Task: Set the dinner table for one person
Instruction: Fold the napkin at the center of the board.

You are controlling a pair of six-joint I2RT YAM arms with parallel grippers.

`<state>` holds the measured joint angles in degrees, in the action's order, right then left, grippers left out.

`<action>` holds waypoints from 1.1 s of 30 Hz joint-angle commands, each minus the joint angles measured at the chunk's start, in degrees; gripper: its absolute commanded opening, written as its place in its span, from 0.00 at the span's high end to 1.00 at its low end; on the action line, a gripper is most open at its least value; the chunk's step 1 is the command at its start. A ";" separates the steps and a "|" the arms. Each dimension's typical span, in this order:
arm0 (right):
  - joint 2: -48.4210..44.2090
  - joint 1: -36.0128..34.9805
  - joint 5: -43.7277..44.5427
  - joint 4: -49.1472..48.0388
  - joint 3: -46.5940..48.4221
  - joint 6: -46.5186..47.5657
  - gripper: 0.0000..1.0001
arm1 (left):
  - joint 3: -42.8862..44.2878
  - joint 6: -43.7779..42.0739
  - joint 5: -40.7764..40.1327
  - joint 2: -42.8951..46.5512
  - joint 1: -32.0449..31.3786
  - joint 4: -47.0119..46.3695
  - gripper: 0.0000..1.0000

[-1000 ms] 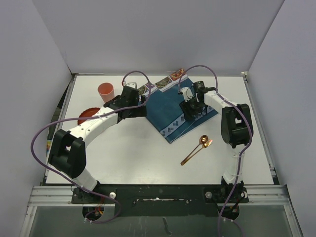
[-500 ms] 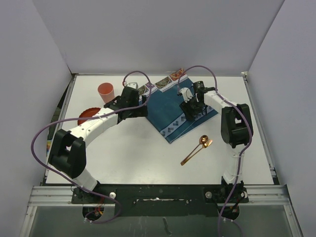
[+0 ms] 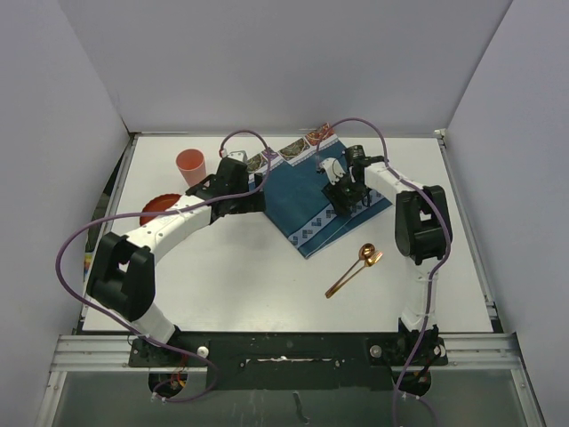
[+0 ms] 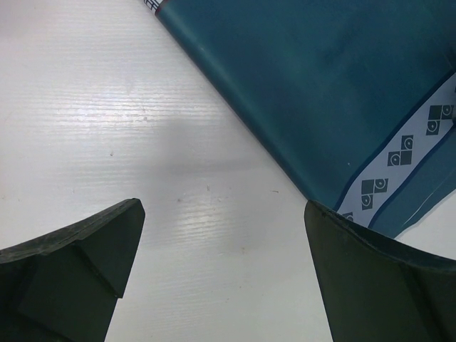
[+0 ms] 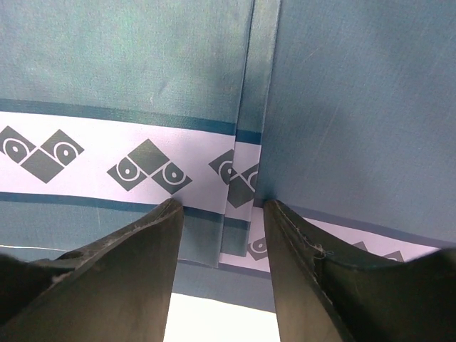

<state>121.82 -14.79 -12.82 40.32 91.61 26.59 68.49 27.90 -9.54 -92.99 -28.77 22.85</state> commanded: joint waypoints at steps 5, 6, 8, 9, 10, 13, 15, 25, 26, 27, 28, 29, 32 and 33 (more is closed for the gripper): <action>1.68 -2.86 0.12 0.16 0.82 -0.42 0.58 | 1.53 0.48 2.34 -0.99 0.38 -4.19 0.02; 1.56 -3.23 0.56 0.26 0.91 -0.66 0.59 | 1.63 0.49 2.60 -1.11 0.38 -4.36 0.02; 1.34 -3.85 0.62 0.52 1.08 -1.20 0.70 | 1.73 0.86 3.04 -1.35 0.39 -4.65 0.02; 1.30 -4.14 0.53 0.75 1.18 -1.68 0.81 | 1.74 1.06 3.26 -1.40 0.37 -4.78 0.02; 1.31 -4.52 0.63 0.93 1.32 -2.02 0.94 | 1.66 1.24 3.40 -1.40 0.34 -5.01 0.02; 1.22 -5.44 2.13 1.33 1.70 -2.33 1.00 | 1.55 1.36 3.77 -1.32 0.30 -5.44 0.02; 0.80 -5.59 2.91 1.54 2.36 -2.02 1.00 | 1.63 1.28 3.82 -1.17 0.30 -5.43 0.02; -1.76 -4.69 9.62 4.75 12.50 2.16 1.00 | 1.57 0.33 3.13 0.23 0.30 -6.07 0.02; -1.81 -4.53 10.12 5.20 14.52 2.37 1.00 | 1.48 0.24 3.12 0.40 0.30 -6.38 0.02; -1.89 -4.36 10.58 5.51 15.93 2.48 1.00 | 1.47 0.11 3.15 0.50 0.30 -6.63 0.02; -2.02 -4.15 11.03 5.78 17.11 2.58 1.00 | 1.54 0.01 3.13 0.48 0.33 -6.82 0.02; -2.02 -3.88 11.59 5.94 18.32 2.62 1.00 | 1.62 -0.10 3.25 0.41 0.38 -6.99 0.02; -1.66 -2.76 13.15 6.41 21.30 2.65 1.00 | 2.52 -0.83 3.60 -0.42 0.39 -7.06 0.02; -1.43 -2.22 13.41 6.75 22.11 2.60 1.00 | 2.83 -0.97 3.71 -0.74 0.39 -7.11 0.02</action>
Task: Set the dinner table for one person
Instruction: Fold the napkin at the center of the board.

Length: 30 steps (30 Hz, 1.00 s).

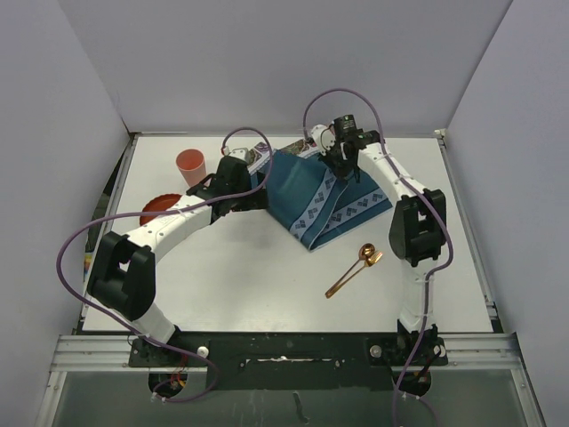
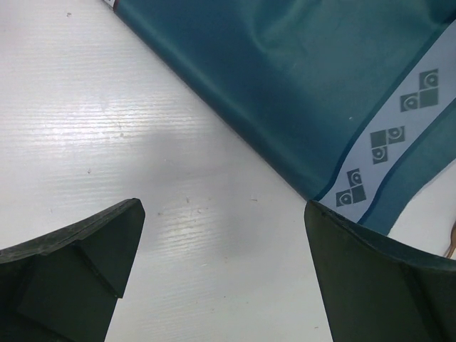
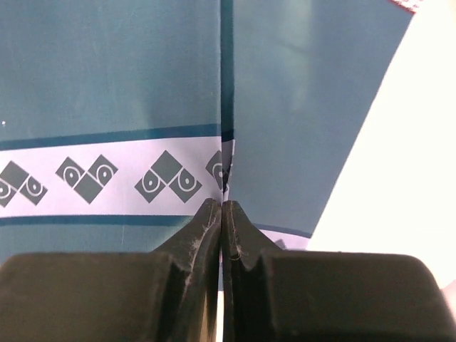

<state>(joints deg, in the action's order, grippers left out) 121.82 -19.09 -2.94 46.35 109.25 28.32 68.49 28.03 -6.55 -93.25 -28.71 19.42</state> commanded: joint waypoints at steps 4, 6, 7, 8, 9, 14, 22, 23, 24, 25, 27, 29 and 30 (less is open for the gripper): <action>-0.98 5.09 4.42 1.17 6.65 0.61 1.00 | 4.26 -1.95 1.24 -1.95 0.32 -4.24 0.02; -0.68 7.04 4.47 1.21 6.85 0.68 1.00 | 4.94 -2.30 1.72 -2.98 0.32 -4.44 0.02; -0.56 7.96 4.59 1.13 6.85 0.64 1.00 | 5.22 -2.36 1.90 -3.56 0.32 -4.54 0.02; -0.39 8.81 4.50 1.04 6.85 0.61 1.00 | 5.47 -2.37 2.16 -4.11 0.32 -4.73 0.02; -0.16 9.79 4.30 0.96 6.85 0.60 1.00 | 5.65 -2.37 2.49 -4.64 0.40 -4.99 0.02; 1.20 12.93 4.40 0.48 6.54 1.13 1.00 | 7.02 -2.28 4.28 -7.84 0.65 -6.13 0.02; 2.45 14.92 5.50 -1.19 3.69 2.60 1.00 | 9.97 -2.39 6.26 -12.01 1.20 -6.81 0.02; 2.62 15.24 6.01 -1.56 3.42 2.73 1.00 | 9.99 -2.29 6.35 -12.21 1.20 -6.97 0.02; 2.82 15.75 6.36 -1.87 3.23 2.95 1.00 | 10.00 -2.20 6.37 -12.36 1.27 -7.13 0.02; 2.95 16.30 6.82 -2.03 3.28 3.08 1.00 | 10.00 -2.12 6.45 -12.39 1.35 -7.28 0.02; 2.59 17.53 7.64 -2.22 3.70 3.22 1.00 | 9.98 -2.11 6.54 -12.39 1.53 -7.45 0.02; 0.87 18.80 7.69 -3.09 3.60 2.67 1.00 | 10.08 -2.18 6.54 -12.39 1.64 -7.39 0.02; -0.39 19.43 7.50 -4.11 3.04 2.16 1.00 | 10.06 -2.19 6.55 -12.39 1.72 -7.52 0.02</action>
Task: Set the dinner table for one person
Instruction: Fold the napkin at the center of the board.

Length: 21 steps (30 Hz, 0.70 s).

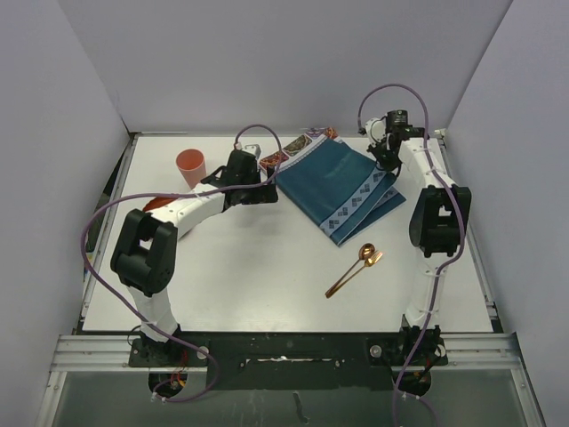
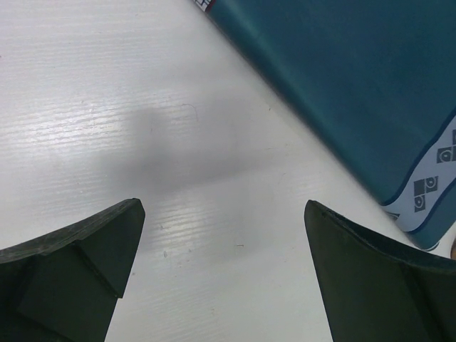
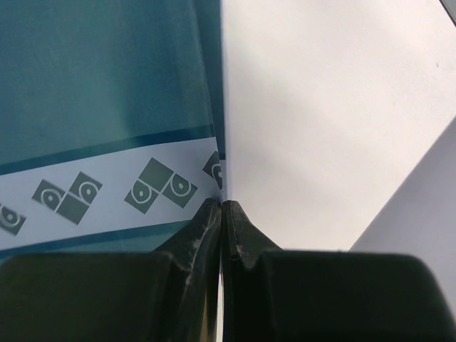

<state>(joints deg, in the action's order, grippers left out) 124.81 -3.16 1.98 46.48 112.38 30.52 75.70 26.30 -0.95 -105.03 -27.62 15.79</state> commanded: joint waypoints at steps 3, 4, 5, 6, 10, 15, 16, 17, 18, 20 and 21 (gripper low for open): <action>-5.67 4.81 2.74 -5.86 -1.59 -0.31 1.00 | 2.71 -0.25 1.11 -0.82 0.63 -3.96 0.02; -5.86 5.06 3.30 -6.08 -1.94 -0.06 1.00 | 2.65 -0.13 1.25 -0.89 0.63 -4.05 0.02; -5.96 5.40 3.94 -6.81 -2.75 0.32 1.00 | 2.61 0.01 1.41 -1.00 0.63 -4.16 0.02; -5.94 5.79 3.98 -7.28 -3.44 0.63 1.00 | 2.61 0.06 1.53 -1.00 0.63 -4.26 0.02; -3.29 7.19 1.95 -6.17 -3.42 0.18 1.00 | 2.77 0.14 1.57 -1.36 0.63 -4.25 0.02; -1.43 7.20 1.59 -10.54 -6.16 -0.31 1.00 | 2.54 0.33 1.57 -2.06 0.63 -4.24 0.02; -0.66 7.20 1.99 -11.61 -6.10 -0.43 1.00 | 2.59 0.33 1.57 -2.22 0.63 -4.25 0.02; 0.10 7.20 2.55 -12.58 -5.85 -0.46 1.00 | 2.67 0.25 1.57 -2.42 0.68 -4.24 0.02; 1.06 7.06 3.21 -13.67 -5.58 -0.41 1.00 | 2.72 0.24 1.64 -2.59 0.76 -4.20 0.02; 3.03 6.96 5.63 -16.50 -5.24 0.27 1.00 | 3.02 0.14 1.89 -2.95 0.94 -3.91 0.02; 3.93 6.96 7.27 -18.56 -5.65 0.81 1.00 | 3.04 0.15 1.98 -3.06 1.02 -3.86 0.02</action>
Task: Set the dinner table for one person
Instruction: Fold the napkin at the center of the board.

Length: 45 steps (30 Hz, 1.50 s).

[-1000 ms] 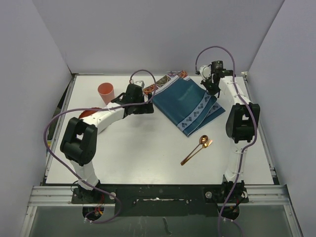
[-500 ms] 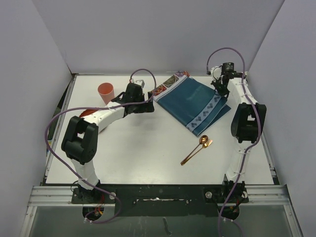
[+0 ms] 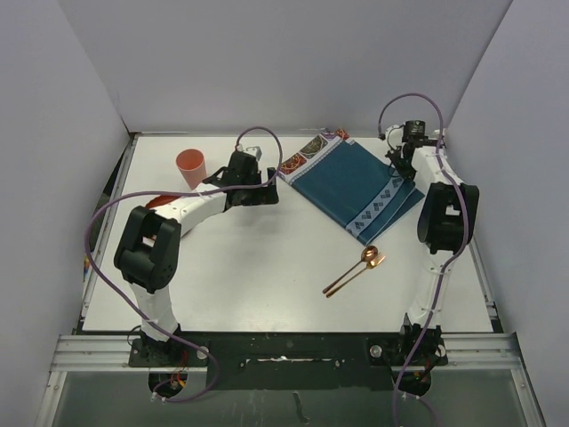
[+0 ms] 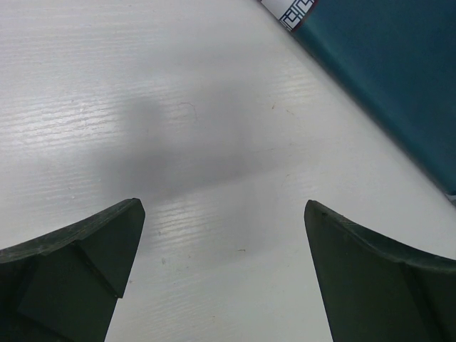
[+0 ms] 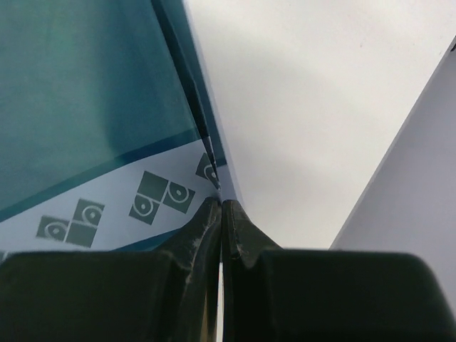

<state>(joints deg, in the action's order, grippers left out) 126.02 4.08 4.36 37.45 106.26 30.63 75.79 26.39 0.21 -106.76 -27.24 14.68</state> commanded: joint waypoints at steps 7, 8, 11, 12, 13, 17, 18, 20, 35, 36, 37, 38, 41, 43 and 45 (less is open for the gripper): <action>7.38 1.42 15.19 -23.21 -2.19 4.34 1.00 | 1.56 0.12 1.01 -1.06 1.13 -2.88 0.02; 7.22 1.57 15.20 -23.96 -2.77 4.59 1.00 | 1.37 0.21 0.95 -1.00 1.14 -2.93 0.02; 5.86 1.64 15.46 -25.03 -4.59 5.24 1.00 | 1.07 0.36 0.85 -0.96 1.23 -3.02 0.02; 5.10 1.64 15.57 -25.47 -5.44 5.32 1.00 | 1.11 0.41 0.85 -0.99 1.23 -3.12 0.02; 3.93 1.59 15.73 -25.75 -6.28 5.21 1.00 | 1.11 0.49 0.85 -1.04 1.23 -3.24 0.02; -0.85 1.64 15.55 -25.16 -8.91 3.71 1.00 | 1.42 1.14 0.98 -1.32 1.15 -3.88 0.02; -1.99 1.64 15.66 -24.72 -9.29 3.38 1.00 | 1.57 1.22 1.14 -1.37 1.14 -4.01 0.02; -4.05 1.66 15.97 -23.07 -9.93 2.37 1.00 | 1.99 1.28 1.30 -1.39 1.14 -4.15 0.02; -7.11 6.65 21.01 -23.61 -19.79 -0.49 1.00 | 5.35 -1.65 1.81 -1.53 1.40 -5.40 0.02; -6.88 6.79 21.52 -24.22 -20.05 -0.45 1.00 | 4.89 -1.50 1.80 -1.34 1.43 -5.37 0.02; -6.58 6.95 22.73 -25.11 -20.26 -0.41 1.00 | 4.27 -1.40 1.76 -1.10 1.41 -5.39 0.02; -6.31 7.18 24.61 -25.87 -20.49 -0.15 1.00 | 3.94 -1.27 1.76 -0.82 1.41 -5.40 0.02; -6.05 7.90 24.27 -25.69 -21.33 0.08 1.00 | 2.76 -1.49 1.24 0.38 1.40 -5.12 0.02; -5.73 7.29 24.26 -25.75 -22.23 1.37 0.80 | 2.09 -1.83 0.96 1.11 1.40 -5.11 0.02; -6.87 5.85 25.29 -26.41 -22.47 2.88 0.36 | 1.68 -2.16 0.51 1.73 1.49 -4.81 0.02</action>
<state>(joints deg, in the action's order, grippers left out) 121.40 11.92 26.81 14.35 84.51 31.29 78.17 25.45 1.15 -107.94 -26.15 12.23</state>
